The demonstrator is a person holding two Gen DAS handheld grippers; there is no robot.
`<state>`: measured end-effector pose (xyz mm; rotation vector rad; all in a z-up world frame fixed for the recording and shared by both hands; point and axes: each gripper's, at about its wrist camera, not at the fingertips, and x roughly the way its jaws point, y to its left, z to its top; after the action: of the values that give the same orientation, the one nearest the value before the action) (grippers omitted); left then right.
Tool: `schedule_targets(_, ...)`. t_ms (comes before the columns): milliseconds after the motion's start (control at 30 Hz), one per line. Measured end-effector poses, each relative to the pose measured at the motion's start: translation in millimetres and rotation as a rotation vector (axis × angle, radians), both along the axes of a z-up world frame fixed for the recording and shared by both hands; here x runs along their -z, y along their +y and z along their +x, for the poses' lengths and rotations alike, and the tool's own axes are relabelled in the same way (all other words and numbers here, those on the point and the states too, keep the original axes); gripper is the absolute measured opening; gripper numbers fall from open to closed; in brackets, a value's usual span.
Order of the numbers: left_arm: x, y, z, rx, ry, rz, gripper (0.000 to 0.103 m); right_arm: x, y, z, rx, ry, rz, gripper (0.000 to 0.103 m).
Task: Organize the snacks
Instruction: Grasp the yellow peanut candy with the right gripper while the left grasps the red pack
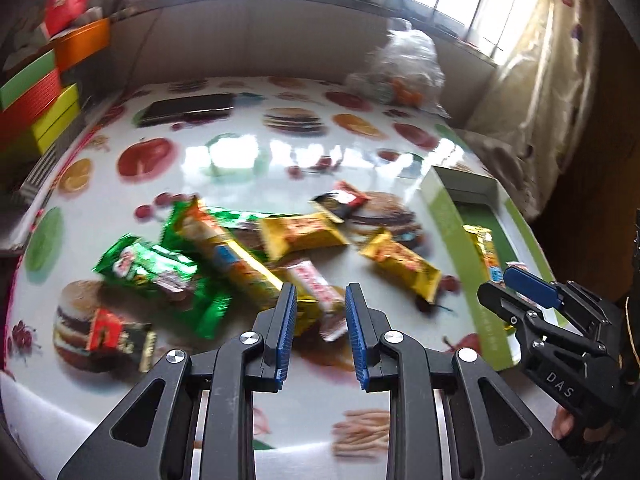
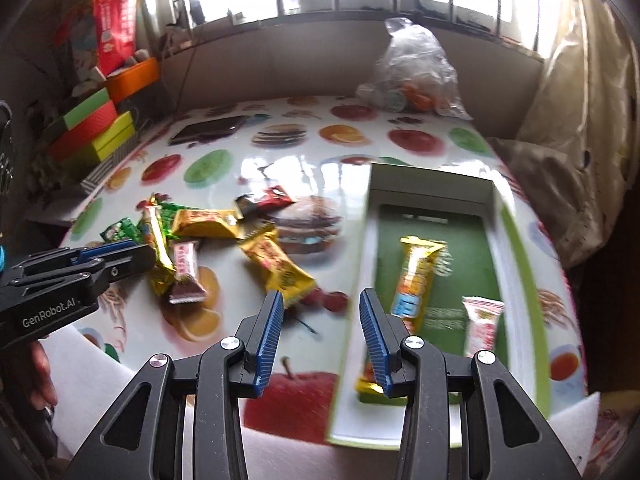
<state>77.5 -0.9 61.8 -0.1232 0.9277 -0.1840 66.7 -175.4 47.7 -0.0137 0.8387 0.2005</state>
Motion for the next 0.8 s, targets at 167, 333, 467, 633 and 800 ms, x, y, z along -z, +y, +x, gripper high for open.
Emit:
schedule_targets(167,6,27,-1,-0.047,0.012,-0.025,0.026,7,17,14,-0.052,0.024,-0.006,0.039)
schedule_targets(333,12,54,0,-0.113,0.024,-0.035,0.026,13,28,28,-0.092,0.036,-0.028,0.047)
schedule_targets(467,14,69,0,-0.14,0.02,-0.013,0.039,20,35,41,-0.105,0.056,-0.058,0.048)
schedule_targets(633,21,91,-2,-0.196,0.041,-0.01,0.043,32,42,55,-0.117,0.091,-0.092,0.048)
schedule_targets(800,26,111,-6,-0.229,0.048,0.024,0.043,42,45,65,-0.101,0.13,-0.121,0.048)
